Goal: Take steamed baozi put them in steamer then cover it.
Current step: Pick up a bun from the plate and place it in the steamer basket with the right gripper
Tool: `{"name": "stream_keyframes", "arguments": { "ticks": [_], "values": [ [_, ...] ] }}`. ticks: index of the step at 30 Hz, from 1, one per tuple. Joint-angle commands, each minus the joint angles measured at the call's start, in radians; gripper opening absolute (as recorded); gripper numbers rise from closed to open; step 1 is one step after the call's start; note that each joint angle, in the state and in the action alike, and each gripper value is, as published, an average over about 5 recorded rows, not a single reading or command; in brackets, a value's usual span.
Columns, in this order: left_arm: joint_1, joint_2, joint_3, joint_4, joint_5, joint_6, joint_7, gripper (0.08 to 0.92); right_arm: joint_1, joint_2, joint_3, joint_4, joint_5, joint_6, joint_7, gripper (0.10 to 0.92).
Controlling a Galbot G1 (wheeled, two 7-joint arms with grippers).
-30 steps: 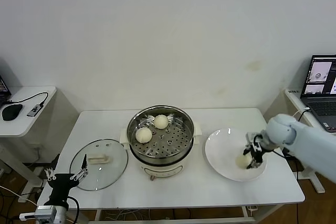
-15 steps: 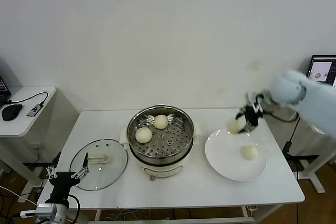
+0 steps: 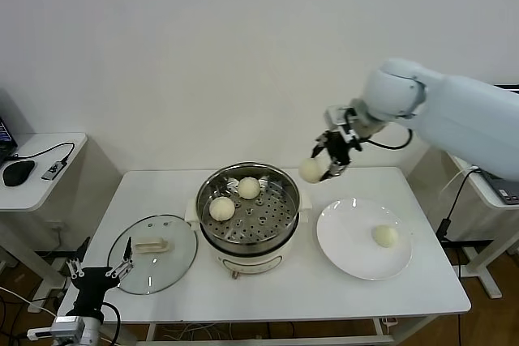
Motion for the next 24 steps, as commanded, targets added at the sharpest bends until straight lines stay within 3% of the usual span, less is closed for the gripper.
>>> {"name": "stream_keyframes", "arguments": {
  "ticks": [1, 13, 24],
  "values": [
    [-0.002, -0.006, -0.007, -0.017, -0.006, 0.006, 0.001, 0.823, 0.008, 0.278, -0.073, -0.029, -0.050, 0.189, -0.032, 0.586],
    [0.000, -0.020, -0.015, -0.016, -0.008, -0.003, -0.001, 0.823, -0.075, 0.357, -0.125, -0.035, -0.241, 0.394, 0.010, 0.594],
    [0.000, -0.021, -0.023, -0.014, -0.010, -0.007, -0.002, 0.823, -0.119, 0.387, -0.127, -0.071, -0.311, 0.486, 0.047, 0.594]
  ]
}}
